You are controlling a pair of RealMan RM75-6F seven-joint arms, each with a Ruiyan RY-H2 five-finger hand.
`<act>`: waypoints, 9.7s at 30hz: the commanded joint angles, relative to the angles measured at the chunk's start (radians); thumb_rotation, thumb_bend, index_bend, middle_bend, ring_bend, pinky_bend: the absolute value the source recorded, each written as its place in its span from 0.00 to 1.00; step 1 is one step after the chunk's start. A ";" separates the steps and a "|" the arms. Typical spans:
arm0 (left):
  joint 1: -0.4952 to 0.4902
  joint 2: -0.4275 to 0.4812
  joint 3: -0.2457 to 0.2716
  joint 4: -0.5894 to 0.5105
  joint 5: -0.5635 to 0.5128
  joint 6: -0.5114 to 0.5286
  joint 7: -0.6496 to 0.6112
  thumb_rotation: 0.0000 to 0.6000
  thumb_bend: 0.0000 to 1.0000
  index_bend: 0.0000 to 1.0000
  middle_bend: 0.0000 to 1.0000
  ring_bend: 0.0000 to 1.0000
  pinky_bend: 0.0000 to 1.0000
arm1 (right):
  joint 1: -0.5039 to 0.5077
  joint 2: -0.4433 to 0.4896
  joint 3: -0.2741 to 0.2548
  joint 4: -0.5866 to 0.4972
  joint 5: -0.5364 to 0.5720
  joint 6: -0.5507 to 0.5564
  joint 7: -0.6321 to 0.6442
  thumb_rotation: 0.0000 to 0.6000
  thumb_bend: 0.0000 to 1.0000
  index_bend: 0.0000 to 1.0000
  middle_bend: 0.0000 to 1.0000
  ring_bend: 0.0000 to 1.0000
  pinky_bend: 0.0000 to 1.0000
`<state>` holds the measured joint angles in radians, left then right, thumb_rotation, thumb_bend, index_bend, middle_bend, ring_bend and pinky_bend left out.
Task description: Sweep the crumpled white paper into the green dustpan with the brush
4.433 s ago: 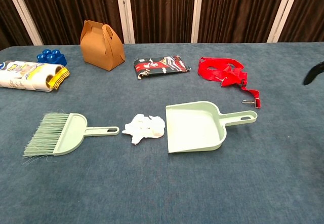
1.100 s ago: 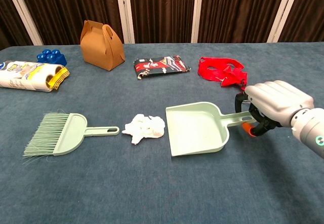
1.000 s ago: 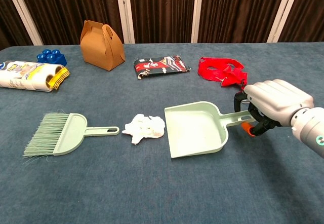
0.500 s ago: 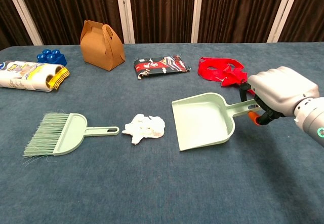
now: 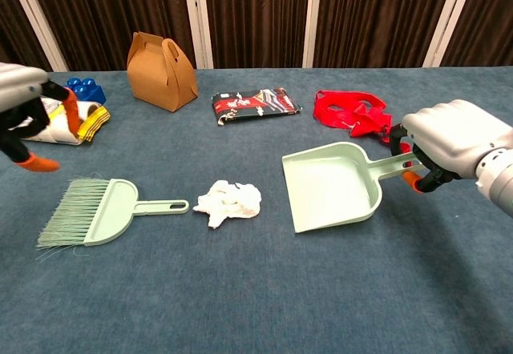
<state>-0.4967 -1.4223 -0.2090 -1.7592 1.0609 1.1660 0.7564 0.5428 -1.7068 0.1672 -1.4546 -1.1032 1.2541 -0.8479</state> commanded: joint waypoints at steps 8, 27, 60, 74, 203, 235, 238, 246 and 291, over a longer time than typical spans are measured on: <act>-0.104 -0.132 -0.026 0.025 -0.184 -0.001 0.122 1.00 0.27 0.48 1.00 0.99 1.00 | 0.008 0.012 0.007 -0.001 0.021 -0.009 -0.003 1.00 0.50 0.68 0.84 0.80 0.80; -0.208 -0.328 0.008 0.115 -0.363 0.080 0.238 1.00 0.34 0.43 1.00 1.00 1.00 | 0.002 0.023 -0.008 0.047 0.013 -0.033 0.074 1.00 0.50 0.68 0.84 0.80 0.80; -0.228 -0.379 0.014 0.187 -0.376 0.091 0.135 1.00 0.56 0.72 1.00 1.00 1.00 | 0.005 0.027 -0.016 0.041 0.007 -0.035 0.077 1.00 0.50 0.69 0.84 0.80 0.80; -0.215 -0.376 -0.027 0.116 -0.273 0.109 -0.010 1.00 0.59 0.77 1.00 1.00 1.00 | 0.012 0.037 -0.018 -0.019 0.022 -0.028 0.017 1.00 0.50 0.69 0.84 0.80 0.80; -0.244 -0.382 -0.166 0.267 0.279 0.098 -0.632 1.00 0.57 0.77 1.00 1.00 1.00 | -0.010 0.081 -0.066 -0.085 0.051 0.017 -0.042 1.00 0.50 0.35 0.84 0.80 0.80; -0.182 0.038 0.020 0.066 0.255 -0.050 -0.176 1.00 0.57 0.78 1.00 1.00 1.00 | -0.035 0.223 -0.085 -0.302 0.057 0.092 -0.151 1.00 0.48 0.00 0.84 0.78 0.80; -0.189 0.048 0.050 0.047 0.199 -0.093 -0.092 1.00 0.57 0.78 1.00 1.00 1.00 | -0.036 0.225 -0.090 -0.306 0.055 0.092 -0.149 1.00 0.48 0.00 0.84 0.78 0.80; -0.224 0.029 0.119 0.029 0.025 -0.168 0.142 1.00 0.47 0.62 1.00 1.00 1.00 | -0.037 0.224 -0.091 -0.308 0.060 0.090 -0.145 1.00 0.48 0.00 0.84 0.78 0.80; 0.260 0.322 0.394 -0.050 0.605 0.433 -0.556 1.00 0.00 0.00 0.00 0.00 0.03 | -0.211 0.448 -0.247 -0.374 -0.244 0.169 0.304 1.00 0.43 0.00 0.00 0.00 0.00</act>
<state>-0.2846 -1.1291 0.1343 -1.8607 1.6161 1.5497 0.2594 0.3774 -1.3088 -0.0410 -1.8342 -1.2846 1.3974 -0.6256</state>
